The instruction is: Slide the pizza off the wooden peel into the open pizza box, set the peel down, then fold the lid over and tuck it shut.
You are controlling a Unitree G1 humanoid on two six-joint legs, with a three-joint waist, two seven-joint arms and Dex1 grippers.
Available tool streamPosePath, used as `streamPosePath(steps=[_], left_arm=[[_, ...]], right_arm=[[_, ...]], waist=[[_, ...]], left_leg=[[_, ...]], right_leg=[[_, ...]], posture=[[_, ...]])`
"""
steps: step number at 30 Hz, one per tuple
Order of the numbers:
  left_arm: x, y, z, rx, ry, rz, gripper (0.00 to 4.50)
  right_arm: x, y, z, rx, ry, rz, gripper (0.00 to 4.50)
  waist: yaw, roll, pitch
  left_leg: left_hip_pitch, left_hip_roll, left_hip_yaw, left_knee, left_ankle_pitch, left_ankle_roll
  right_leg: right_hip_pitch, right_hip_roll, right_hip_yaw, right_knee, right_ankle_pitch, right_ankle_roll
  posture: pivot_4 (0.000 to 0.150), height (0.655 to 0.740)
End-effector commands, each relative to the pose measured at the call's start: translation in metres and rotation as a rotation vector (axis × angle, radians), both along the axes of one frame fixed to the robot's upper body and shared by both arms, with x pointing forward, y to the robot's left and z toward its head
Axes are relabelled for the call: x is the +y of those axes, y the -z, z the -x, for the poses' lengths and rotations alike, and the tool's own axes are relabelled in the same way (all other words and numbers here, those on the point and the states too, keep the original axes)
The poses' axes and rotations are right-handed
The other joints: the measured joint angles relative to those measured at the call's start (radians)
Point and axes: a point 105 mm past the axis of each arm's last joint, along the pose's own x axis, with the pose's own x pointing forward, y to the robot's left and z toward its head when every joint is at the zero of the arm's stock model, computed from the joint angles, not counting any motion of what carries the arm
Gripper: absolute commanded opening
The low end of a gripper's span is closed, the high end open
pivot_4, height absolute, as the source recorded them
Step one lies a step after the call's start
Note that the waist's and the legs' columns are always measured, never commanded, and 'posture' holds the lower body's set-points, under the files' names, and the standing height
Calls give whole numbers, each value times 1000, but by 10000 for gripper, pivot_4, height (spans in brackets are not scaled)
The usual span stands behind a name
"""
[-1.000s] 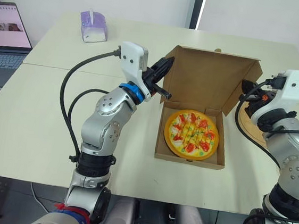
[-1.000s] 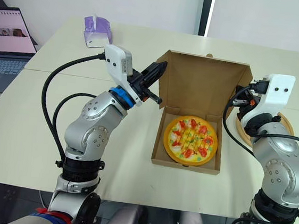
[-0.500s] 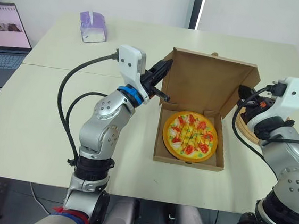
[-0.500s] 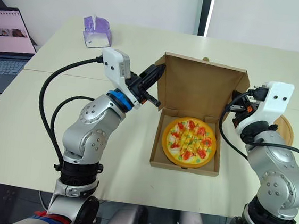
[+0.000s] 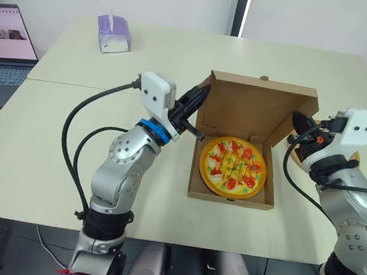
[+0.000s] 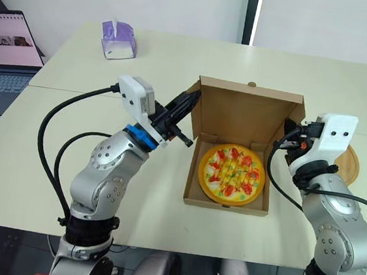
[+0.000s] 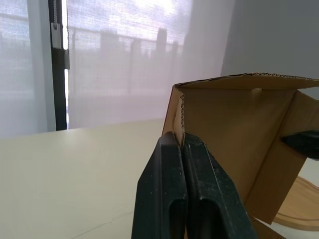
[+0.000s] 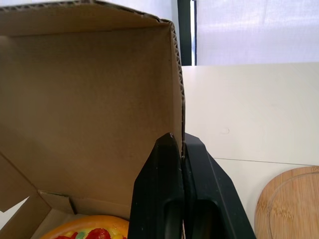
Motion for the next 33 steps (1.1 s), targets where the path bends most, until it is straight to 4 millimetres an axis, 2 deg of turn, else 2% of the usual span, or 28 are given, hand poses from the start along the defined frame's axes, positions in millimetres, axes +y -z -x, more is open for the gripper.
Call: streamPosePath(steps=[1, 7, 13, 21, 24, 33], left_arm=[[-30, -4, 22, -52, 89, -3, 0], [-50, -6, 16, -59, 26, 65, 0], [-60, -10, 13, -78, -22, 89, 0], [-69, 10, 17, -36, 2, 93, 0], [-69, 16, 20, -41, 17, 85, 0], [-50, 33, 26, -32, 5, 41, 0]], right_arm=[[21, -4, 4, -22, -115, 8, 264], [18, -7, -2, -13, -135, 11, 264], [16, -12, -7, 3, -155, 16, 264], [17, -12, -7, 23, -176, 34, 264], [18, -10, -5, 33, -180, 30, 264], [23, 2, 8, 61, -173, 2, 264]], waist=[[0, 0, 0], [3, 0, 0], [3, 0, 0], [4, 0, 0], [7, 1, 0], [18, 2, -7]], left_leg=[[0, 0, 0, 0, 0, 0], [2, 0, -1, 0, 0, 1], [1, 0, -2, 0, -2, 5], [1, 0, -2, 0, -2, 6], [2, 0, -2, 0, -2, 6], [3, 0, -3, 0, -3, 8]], right_leg=[[0, 0, 0, 0, 0, 0], [4, 0, -1, -4, 0, 1], [6, 2, -1, -7, 1, 2], [6, 1, -1, -8, 2, 2], [7, 1, -1, -8, 2, 2], [9, 1, -2, -10, 2, 3]], posture=[[1500, 7251], [1500, 7251], [1500, 7251], [1500, 7251], [1500, 7251], [1500, 7251]])
